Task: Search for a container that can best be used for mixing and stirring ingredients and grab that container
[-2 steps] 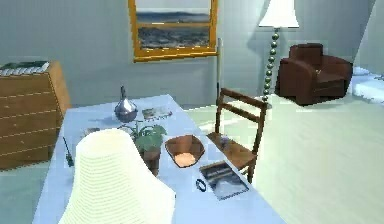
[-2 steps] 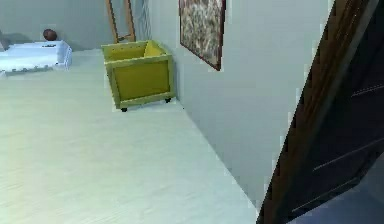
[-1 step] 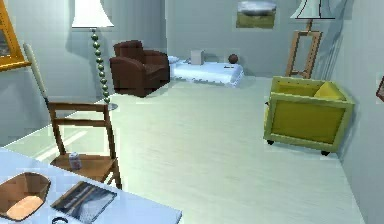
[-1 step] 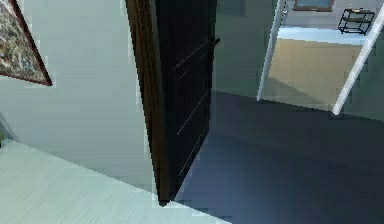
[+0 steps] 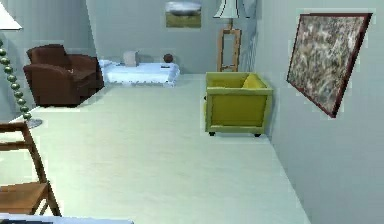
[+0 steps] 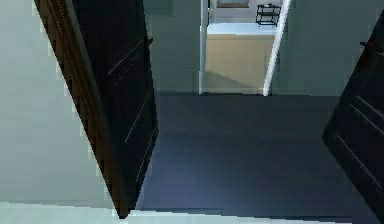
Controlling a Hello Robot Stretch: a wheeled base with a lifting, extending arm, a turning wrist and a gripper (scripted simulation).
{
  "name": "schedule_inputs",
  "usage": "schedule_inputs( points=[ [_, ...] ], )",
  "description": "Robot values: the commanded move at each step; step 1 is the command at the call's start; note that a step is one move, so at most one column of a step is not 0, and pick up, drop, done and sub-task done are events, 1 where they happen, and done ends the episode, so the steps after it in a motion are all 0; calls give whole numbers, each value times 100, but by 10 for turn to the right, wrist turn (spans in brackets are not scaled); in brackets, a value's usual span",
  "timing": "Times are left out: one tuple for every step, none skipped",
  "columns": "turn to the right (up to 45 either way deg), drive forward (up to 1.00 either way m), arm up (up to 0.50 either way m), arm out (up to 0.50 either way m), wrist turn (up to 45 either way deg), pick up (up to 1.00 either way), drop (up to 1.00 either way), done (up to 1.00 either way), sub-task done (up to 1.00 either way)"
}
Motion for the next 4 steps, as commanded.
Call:
schedule_inputs(
  points=[
    [0, 75, 0, 0, 0, 0, 0, 0, 0],
    [-330, 0, 0, 0, 0, 0, 0, 0, 0],
    [0, 15, 0, 0, 0, 0, 0, 0, 0],
    [-240, 0, 0, 0, 0, 0, 0, 0, 0]
  ],
)
